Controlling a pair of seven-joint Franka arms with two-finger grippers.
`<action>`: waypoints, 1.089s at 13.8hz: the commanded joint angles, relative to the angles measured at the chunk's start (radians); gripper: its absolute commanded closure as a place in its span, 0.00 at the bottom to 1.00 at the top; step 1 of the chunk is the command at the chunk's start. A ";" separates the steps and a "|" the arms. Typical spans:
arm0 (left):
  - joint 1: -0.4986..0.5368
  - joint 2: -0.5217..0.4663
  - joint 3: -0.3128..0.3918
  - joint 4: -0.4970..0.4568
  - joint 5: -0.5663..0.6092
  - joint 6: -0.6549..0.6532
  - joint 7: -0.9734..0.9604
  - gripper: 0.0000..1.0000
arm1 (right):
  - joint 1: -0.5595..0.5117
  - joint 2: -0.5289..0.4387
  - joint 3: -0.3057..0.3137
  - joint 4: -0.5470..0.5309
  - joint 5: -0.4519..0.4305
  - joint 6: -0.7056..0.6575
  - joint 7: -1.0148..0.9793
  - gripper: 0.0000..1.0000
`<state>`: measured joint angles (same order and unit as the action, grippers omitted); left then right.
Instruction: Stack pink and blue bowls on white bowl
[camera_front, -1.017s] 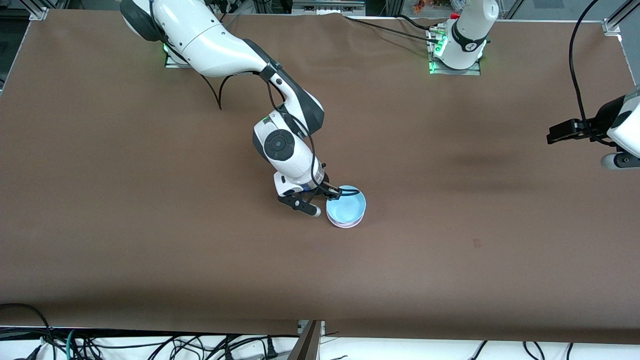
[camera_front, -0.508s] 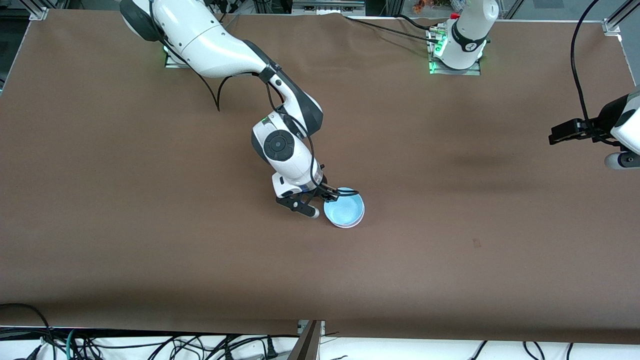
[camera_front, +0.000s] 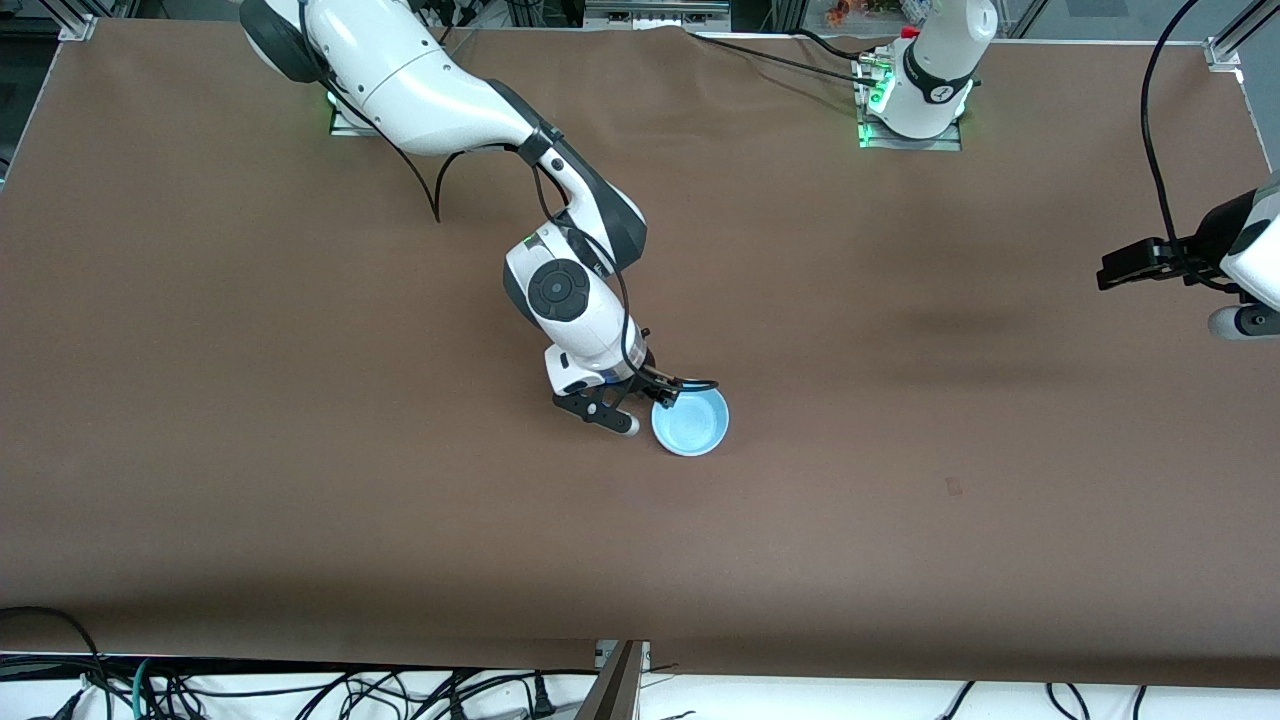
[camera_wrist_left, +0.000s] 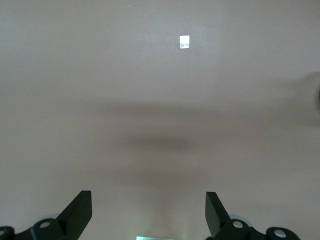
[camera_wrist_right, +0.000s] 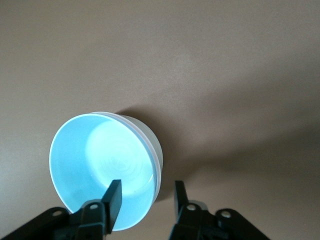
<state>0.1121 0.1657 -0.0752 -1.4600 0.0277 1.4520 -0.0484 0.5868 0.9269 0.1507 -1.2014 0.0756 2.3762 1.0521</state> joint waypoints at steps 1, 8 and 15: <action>0.004 0.014 -0.006 0.032 0.003 -0.018 0.025 0.00 | -0.001 0.001 -0.002 0.061 -0.007 -0.081 0.009 0.33; 0.001 0.015 -0.008 0.033 0.003 -0.018 0.025 0.00 | -0.149 -0.270 -0.091 0.010 -0.014 -0.417 -0.307 0.00; -0.006 0.017 -0.012 0.038 0.001 -0.018 0.027 0.00 | -0.346 -0.853 -0.163 -0.365 0.029 -0.814 -0.731 0.00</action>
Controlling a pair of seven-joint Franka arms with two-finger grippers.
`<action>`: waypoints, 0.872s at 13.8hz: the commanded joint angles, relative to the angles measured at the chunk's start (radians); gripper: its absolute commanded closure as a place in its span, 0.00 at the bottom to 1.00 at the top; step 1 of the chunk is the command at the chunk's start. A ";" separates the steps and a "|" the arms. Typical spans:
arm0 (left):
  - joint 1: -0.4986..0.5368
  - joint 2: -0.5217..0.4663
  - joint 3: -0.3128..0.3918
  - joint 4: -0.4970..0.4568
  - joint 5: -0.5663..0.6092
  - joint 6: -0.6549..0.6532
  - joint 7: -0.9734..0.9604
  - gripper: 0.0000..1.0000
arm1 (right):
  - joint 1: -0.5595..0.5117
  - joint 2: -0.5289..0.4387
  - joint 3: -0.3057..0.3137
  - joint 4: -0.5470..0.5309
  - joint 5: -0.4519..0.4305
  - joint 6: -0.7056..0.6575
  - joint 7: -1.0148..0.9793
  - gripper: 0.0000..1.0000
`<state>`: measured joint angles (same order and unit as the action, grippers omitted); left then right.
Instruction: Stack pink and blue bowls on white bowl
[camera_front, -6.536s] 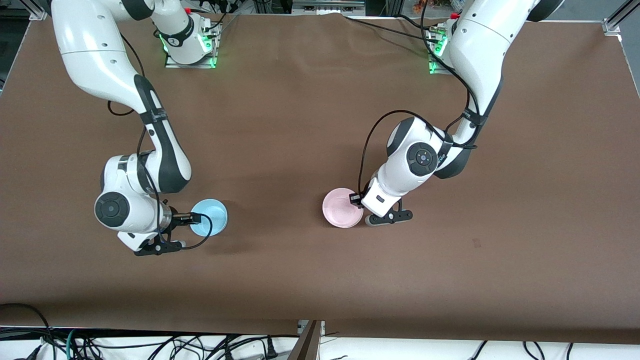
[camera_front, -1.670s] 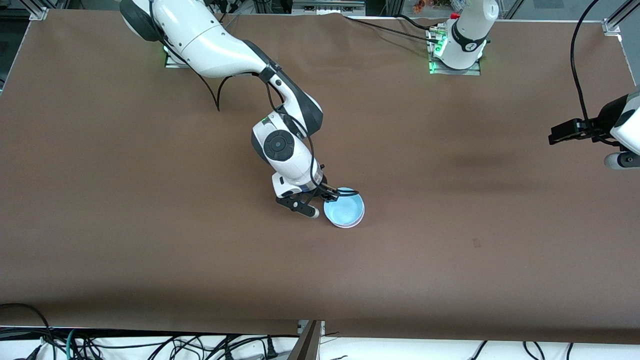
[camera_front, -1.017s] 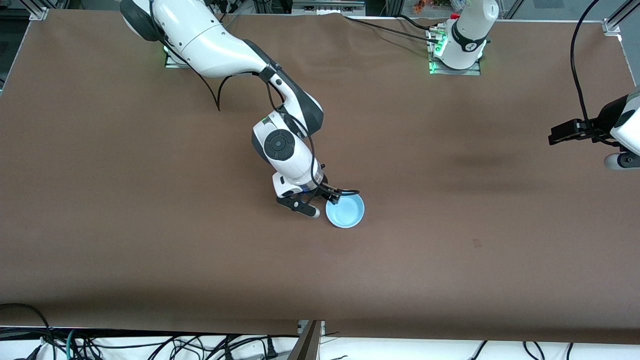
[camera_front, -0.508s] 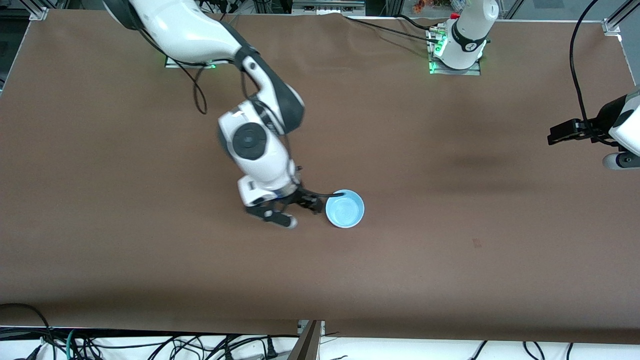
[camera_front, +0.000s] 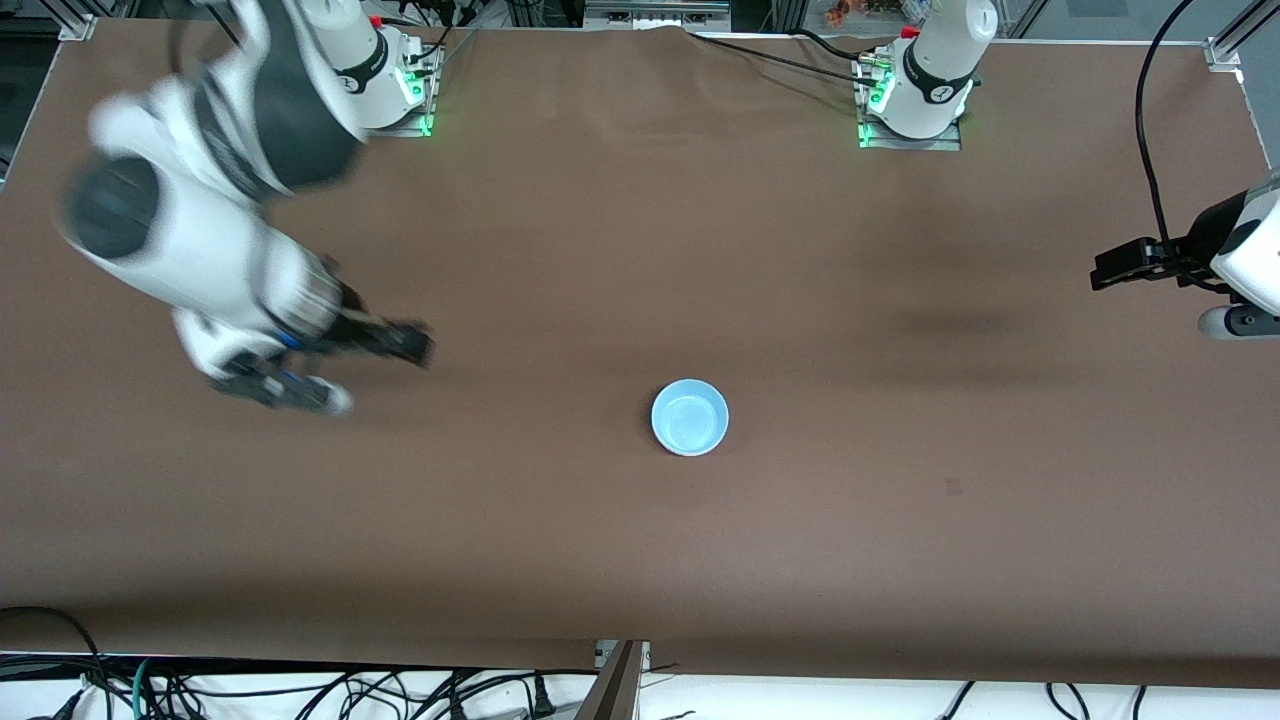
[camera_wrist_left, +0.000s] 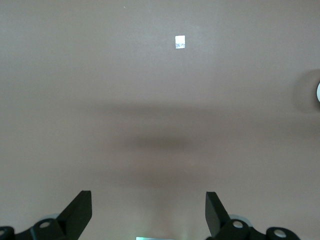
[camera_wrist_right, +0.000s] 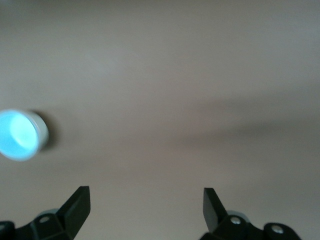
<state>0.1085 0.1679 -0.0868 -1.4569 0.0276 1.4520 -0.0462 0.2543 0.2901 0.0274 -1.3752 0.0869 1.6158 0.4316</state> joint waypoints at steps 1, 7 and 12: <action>-0.003 0.015 -0.001 0.035 0.002 -0.018 0.025 0.00 | -0.012 -0.279 -0.072 -0.224 0.017 -0.082 -0.188 0.00; -0.003 0.022 0.001 0.052 0.002 -0.018 0.025 0.00 | -0.015 -0.323 -0.152 -0.214 -0.010 -0.106 -0.429 0.00; -0.003 0.024 0.001 0.052 0.002 -0.018 0.025 0.00 | -0.007 -0.290 -0.149 -0.157 -0.073 -0.128 -0.452 0.00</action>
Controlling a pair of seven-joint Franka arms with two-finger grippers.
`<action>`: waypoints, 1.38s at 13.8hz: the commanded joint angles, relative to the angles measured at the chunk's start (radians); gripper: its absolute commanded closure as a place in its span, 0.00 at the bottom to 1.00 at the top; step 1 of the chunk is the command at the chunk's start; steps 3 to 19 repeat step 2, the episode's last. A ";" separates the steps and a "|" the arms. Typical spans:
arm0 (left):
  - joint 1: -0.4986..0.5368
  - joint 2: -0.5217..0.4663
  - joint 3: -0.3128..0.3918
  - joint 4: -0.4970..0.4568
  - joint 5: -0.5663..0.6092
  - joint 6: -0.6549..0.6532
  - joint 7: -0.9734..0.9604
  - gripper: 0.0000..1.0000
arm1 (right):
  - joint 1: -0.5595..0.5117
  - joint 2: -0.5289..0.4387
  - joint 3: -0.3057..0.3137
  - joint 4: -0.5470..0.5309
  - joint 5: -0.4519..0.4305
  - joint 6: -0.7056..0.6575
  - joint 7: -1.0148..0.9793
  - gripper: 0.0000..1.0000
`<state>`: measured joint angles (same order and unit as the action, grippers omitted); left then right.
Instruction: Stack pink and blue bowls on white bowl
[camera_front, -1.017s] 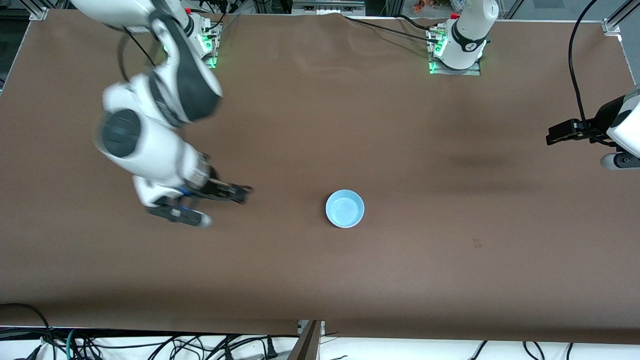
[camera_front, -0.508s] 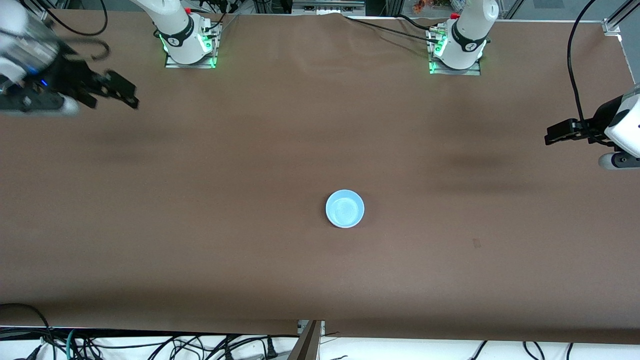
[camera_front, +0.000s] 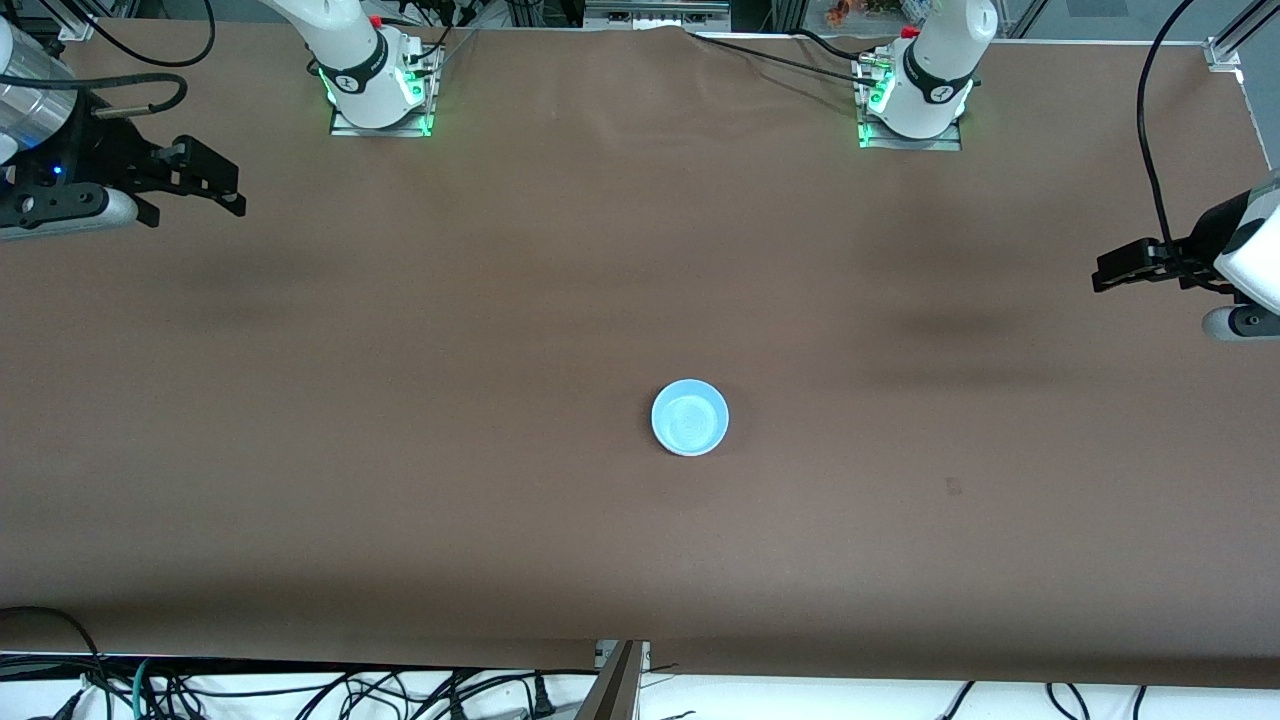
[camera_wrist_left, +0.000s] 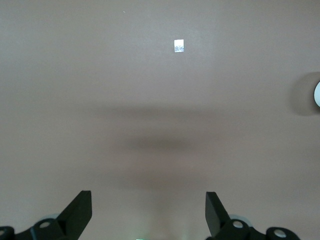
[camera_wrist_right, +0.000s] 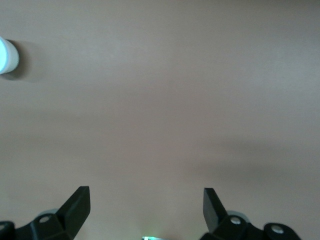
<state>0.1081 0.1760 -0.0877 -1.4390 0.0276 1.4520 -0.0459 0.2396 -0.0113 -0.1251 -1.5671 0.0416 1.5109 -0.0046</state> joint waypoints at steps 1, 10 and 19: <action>-0.002 0.016 0.002 0.034 0.002 -0.018 0.024 0.00 | 0.007 0.017 0.004 0.035 -0.025 -0.021 -0.020 0.00; -0.002 0.016 0.002 0.034 0.002 -0.018 0.024 0.00 | 0.009 0.017 0.007 0.035 -0.029 -0.021 -0.020 0.00; -0.002 0.016 0.002 0.034 0.002 -0.018 0.024 0.00 | 0.009 0.017 0.007 0.035 -0.029 -0.021 -0.020 0.00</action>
